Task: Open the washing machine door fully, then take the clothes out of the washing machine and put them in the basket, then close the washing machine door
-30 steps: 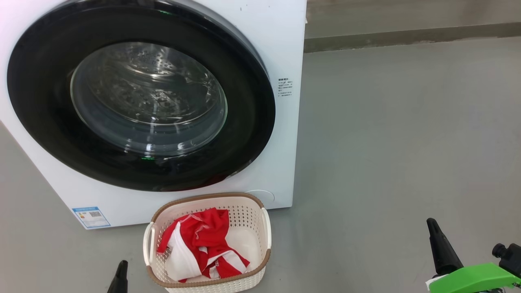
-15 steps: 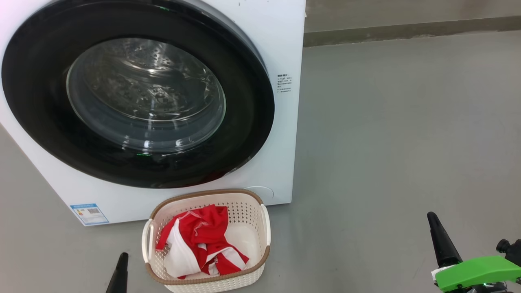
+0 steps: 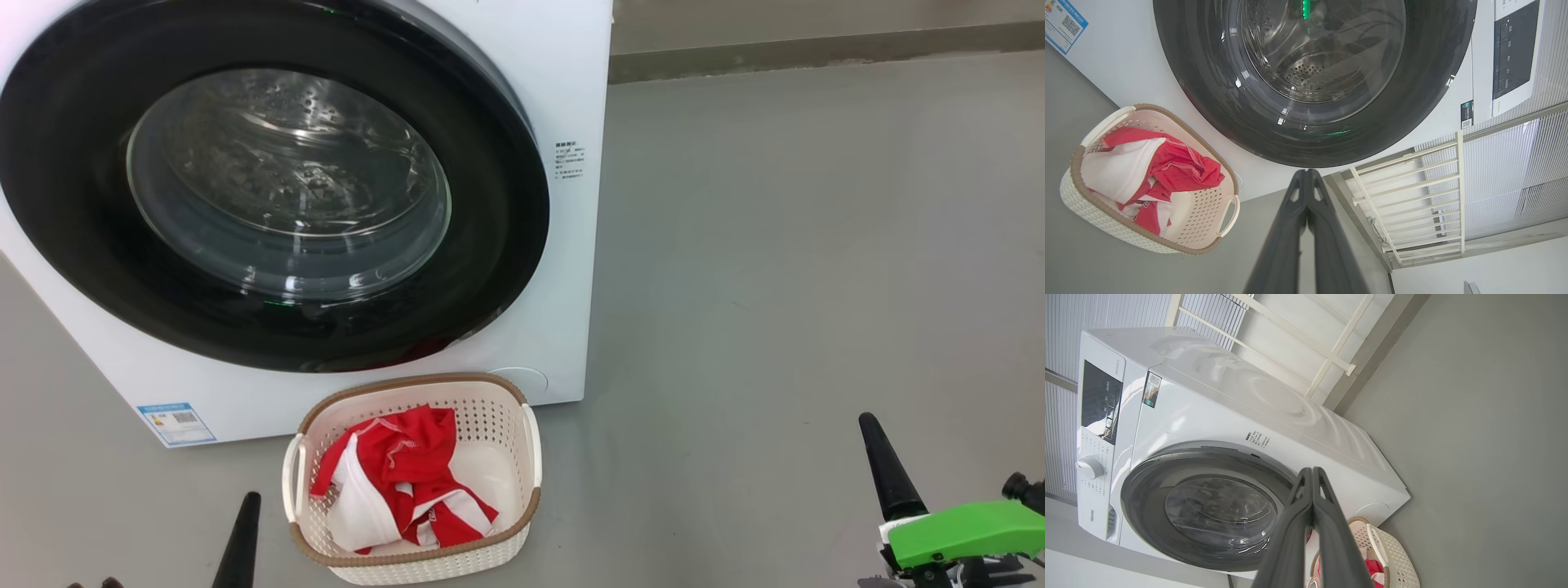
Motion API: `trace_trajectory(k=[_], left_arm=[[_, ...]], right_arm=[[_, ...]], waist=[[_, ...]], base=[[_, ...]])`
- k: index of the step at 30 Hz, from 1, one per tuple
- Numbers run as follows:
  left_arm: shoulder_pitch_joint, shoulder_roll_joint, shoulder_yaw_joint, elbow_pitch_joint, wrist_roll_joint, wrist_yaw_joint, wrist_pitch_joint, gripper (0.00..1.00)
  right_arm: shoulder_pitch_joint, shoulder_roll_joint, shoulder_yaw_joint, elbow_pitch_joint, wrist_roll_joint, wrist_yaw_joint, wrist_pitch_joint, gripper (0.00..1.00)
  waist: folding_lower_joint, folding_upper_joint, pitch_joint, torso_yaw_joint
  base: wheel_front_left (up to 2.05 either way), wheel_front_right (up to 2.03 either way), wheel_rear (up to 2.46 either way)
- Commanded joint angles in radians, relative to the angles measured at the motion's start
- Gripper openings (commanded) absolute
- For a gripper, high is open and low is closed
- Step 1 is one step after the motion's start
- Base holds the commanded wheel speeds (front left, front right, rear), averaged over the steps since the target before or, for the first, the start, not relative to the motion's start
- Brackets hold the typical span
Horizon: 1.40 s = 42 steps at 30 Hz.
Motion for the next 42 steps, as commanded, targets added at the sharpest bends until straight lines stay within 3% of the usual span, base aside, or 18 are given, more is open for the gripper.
trace_trajectory(k=[1,36,42], left_arm=[[-0.054,0.006,0.029,-0.019,-0.031,-0.005,0.006,0.0],[-0.132,-0.013,0.052,0.005,-0.379,-0.007,0.106,0.0],[-0.132,-0.013,0.052,0.005,-0.379,-0.007,0.106,0.0]], right_arm=[[-0.055,-0.007,0.008,-0.024,0.032,-0.001,0.009,0.0],[-0.112,-0.002,-0.013,-0.017,0.41,-0.001,0.112,0.0],[-0.112,-0.002,-0.013,-0.017,0.41,-0.001,0.112,0.0]], waist=[[0.0,-0.0001,0.002,0.0],[-0.0001,-0.0001,0.035,-0.006],[-0.0001,-0.0001,0.035,-0.006]], base=[[0.0,0.0,0.0],[0.0,0.0,0.0],[0.0,0.0,0.0]])
